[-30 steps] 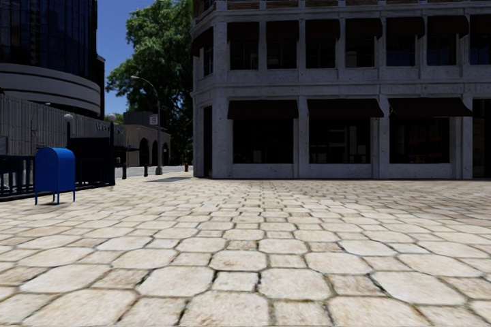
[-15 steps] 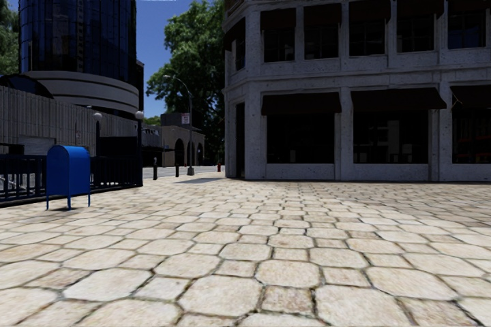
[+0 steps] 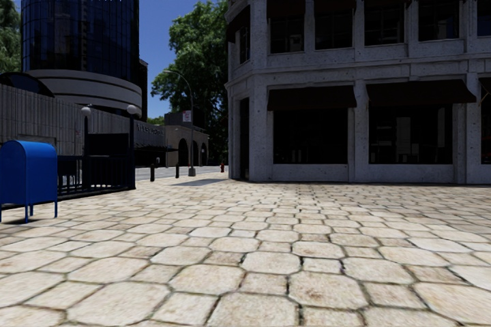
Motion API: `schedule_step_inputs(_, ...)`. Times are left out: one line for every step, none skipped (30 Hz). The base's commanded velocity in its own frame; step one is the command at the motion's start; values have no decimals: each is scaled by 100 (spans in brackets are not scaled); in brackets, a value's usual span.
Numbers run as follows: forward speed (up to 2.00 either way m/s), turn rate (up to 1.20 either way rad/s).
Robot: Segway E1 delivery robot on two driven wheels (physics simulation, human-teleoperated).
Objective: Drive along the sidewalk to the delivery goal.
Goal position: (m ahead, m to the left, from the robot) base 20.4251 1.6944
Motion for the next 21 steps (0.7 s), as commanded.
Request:
schedule_step_inputs(200, 0)
schedule_step_inputs(200, 0)
schedule_step_inputs(200, 0)
schedule_step_inputs(200, 0)
schedule_step_inputs(200, 0)
schedule_step_inputs(200, 0)
schedule_step_inputs(200, 0)
schedule_step_inputs(200, 6)
schedule_step_inputs(200, 7)
schedule_step_inputs(200, 9)
schedule_step_inputs(200, 9)
schedule_step_inputs(200, 11)
schedule_step_inputs(200, 25)
schedule_step_inputs(200, 27)
schedule_step_inputs(200, 30)
schedule_step_inputs(200, 32)
schedule_step_inputs(200, 32)
schedule_step_inputs(200, 33)
schedule_step_inputs(200, 33)
schedule_step_inputs(200, 33)
schedule_step_inputs(200, 33)
